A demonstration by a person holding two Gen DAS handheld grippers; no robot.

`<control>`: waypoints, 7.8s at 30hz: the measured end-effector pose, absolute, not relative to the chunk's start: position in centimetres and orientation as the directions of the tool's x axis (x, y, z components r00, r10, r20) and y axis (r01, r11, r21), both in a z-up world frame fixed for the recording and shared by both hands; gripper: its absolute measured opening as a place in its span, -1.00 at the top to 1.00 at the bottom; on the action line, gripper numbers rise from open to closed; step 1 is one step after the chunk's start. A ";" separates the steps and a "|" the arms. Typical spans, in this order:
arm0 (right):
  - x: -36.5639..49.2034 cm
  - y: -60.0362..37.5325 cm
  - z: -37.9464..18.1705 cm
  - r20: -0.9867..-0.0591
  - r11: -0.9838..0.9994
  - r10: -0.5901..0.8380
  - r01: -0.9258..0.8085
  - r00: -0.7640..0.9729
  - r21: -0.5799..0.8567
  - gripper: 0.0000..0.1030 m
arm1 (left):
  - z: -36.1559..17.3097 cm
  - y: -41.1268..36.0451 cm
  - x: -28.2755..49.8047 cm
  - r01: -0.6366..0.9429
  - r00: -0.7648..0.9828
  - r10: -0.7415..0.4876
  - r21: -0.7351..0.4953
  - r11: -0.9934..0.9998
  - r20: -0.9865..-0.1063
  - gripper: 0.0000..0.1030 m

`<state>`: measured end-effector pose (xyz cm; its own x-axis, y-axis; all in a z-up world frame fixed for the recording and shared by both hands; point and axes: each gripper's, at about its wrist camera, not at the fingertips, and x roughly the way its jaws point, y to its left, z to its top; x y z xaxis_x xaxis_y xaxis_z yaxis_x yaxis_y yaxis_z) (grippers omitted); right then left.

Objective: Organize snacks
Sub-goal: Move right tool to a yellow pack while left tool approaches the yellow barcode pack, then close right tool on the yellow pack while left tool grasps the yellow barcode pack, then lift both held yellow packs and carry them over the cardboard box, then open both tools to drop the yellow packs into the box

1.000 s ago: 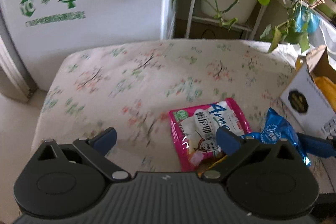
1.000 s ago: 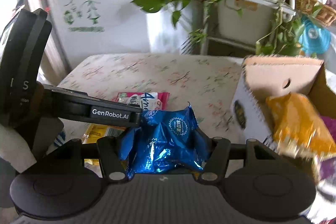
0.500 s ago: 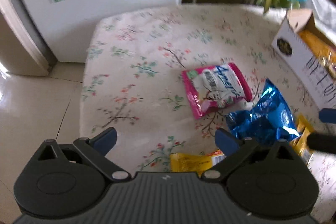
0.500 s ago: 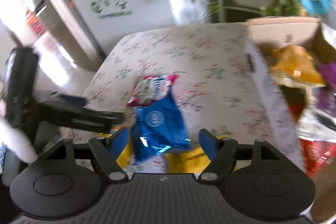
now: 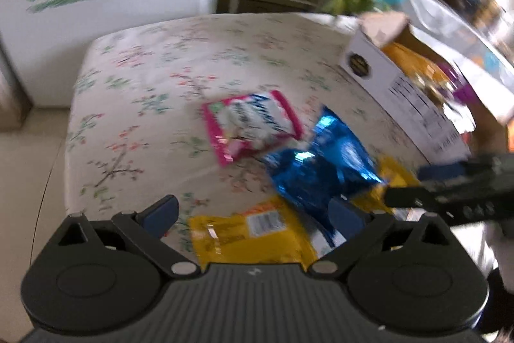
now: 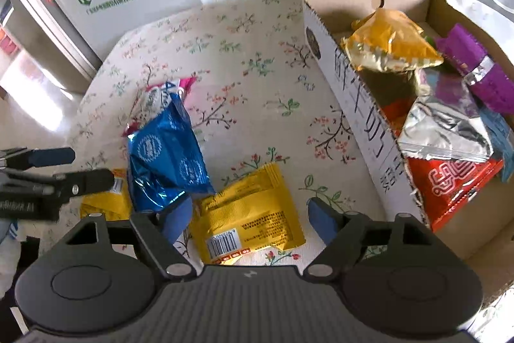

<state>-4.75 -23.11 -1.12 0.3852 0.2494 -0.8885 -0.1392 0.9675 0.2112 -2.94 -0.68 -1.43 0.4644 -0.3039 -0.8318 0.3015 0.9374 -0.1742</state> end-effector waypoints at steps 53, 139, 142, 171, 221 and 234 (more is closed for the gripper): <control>-6.0 -21.6 -0.2 -0.825 0.872 0.389 -0.454 0.411 0.184 -0.56 | -3.0 0.5 -6.0 0.391 0.454 -0.240 -0.051 0.919 -0.858 -0.59; -11.9 -18.7 2.6 -0.774 0.754 0.462 -0.651 0.434 0.085 -0.10 | -1.5 0.7 -12.7 0.179 0.623 -0.184 -0.091 0.980 -0.760 -0.36; -11.4 -18.9 2.9 -0.772 0.773 0.454 -0.628 0.445 0.092 -0.10 | -1.1 0.7 -12.9 0.153 0.636 -0.177 -0.101 0.983 -0.751 -0.36; -7.5 -28.0 9.1 -0.655 0.960 0.279 -0.184 0.703 0.211 -0.10 | 5.9 -6.6 -9.7 0.147 0.719 -0.267 -0.235 0.961 -0.642 -0.36; -7.9 -42.2 11.1 -0.612 0.868 0.001 0.303 0.791 0.393 -0.35 | 5.3 -26.3 -4.5 0.362 0.598 -0.507 -0.355 0.862 -0.621 -0.76; -7.4 -41.4 11.1 -0.606 0.877 0.048 0.257 0.794 0.406 -0.81 | 6.0 -24.0 -4.9 0.333 0.619 -0.468 -0.329 0.884 -0.630 -0.80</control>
